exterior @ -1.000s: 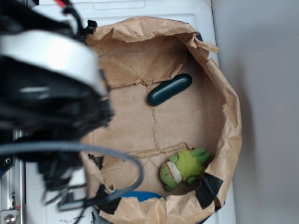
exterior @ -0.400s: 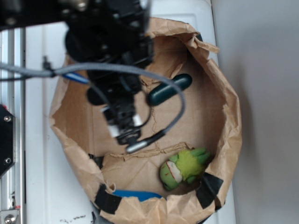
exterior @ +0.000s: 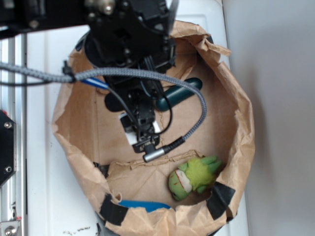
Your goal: Grab the plastic pickle.
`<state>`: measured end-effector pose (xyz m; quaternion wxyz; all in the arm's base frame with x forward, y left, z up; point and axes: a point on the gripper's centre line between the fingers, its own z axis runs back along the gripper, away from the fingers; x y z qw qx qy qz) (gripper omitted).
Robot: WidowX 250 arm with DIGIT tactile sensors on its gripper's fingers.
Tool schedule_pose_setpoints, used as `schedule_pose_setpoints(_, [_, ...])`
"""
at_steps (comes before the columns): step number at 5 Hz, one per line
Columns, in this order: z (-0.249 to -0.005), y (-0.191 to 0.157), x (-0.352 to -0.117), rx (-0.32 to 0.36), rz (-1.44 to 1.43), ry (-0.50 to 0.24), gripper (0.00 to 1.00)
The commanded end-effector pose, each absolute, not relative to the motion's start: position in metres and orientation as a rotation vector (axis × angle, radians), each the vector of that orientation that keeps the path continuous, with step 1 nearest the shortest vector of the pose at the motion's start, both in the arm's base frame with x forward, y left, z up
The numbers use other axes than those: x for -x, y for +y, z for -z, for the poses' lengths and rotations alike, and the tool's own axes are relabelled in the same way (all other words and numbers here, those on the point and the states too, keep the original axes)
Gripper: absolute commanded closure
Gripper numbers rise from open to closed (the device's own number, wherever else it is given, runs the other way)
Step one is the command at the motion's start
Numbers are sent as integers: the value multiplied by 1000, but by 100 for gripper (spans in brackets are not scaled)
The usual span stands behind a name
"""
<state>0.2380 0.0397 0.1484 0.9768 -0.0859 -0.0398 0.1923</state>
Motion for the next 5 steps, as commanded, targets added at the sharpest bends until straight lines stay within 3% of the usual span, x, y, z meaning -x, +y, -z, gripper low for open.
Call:
schedule_pose_setpoints(1, [-161,39,-243,171,-372,-133,0])
schedule_pose_setpoints(2, [-161,39,-243,171,-372,-133,0])
schedule_pose_setpoints(3, [-143,46,-293,177,-400,-153,0])
schedule_pose_setpoints(4, [-126,58,-325,184,-419,-148,0])
schedule_pose_setpoints(5, [-114,64,-334,205,-428,-161,0])
